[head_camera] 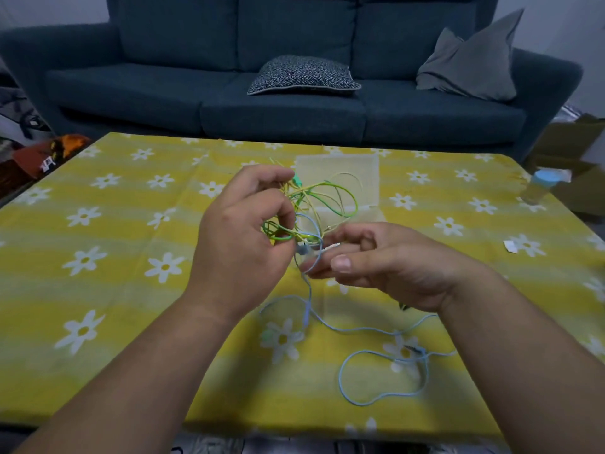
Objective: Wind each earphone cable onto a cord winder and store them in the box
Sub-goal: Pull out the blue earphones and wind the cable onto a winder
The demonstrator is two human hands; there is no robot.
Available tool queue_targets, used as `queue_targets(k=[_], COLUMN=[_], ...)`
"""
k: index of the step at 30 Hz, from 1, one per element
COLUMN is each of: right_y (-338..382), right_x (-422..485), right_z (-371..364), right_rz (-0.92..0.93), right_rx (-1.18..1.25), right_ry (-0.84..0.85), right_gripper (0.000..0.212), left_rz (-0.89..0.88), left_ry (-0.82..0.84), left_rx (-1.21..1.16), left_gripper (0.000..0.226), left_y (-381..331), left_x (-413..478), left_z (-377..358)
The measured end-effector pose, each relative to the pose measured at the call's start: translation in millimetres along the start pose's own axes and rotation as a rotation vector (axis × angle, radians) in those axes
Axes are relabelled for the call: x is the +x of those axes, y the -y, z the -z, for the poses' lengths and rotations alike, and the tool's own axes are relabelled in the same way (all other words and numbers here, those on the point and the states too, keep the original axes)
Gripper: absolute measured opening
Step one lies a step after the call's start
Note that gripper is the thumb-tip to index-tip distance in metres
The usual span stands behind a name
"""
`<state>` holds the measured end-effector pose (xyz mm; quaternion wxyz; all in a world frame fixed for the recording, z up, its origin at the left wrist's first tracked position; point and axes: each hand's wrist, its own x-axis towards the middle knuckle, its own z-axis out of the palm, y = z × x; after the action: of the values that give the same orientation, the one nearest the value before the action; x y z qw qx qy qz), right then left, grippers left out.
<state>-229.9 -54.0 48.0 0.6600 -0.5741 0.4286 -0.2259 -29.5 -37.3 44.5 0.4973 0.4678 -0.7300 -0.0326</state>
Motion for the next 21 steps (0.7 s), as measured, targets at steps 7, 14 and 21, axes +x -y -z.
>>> queue_targets(k=[7,14,21], right_y=[1.2,7.0,7.2], right_x=[5.0,5.5,9.6], right_z=[-23.0,-20.4,-16.4], right_rz=[-0.044,0.017,0.104], right_rx=[-0.073,-0.051,0.176], right_ry=[-0.068,-0.256,-0.347], right_gripper=[0.028,0.019,0.031], left_rz=[0.008,0.168,0.562], left_ry=[-0.030,0.004,0.231], left_rx=[0.031,0.114,-0.311], left_gripper=[0.016,0.027,0.029], left_y=[-3.7,6.7,6.7], left_x=[-1.8,-4.9,-6.0], left_z=[-3.7,-8.4,-9.8])
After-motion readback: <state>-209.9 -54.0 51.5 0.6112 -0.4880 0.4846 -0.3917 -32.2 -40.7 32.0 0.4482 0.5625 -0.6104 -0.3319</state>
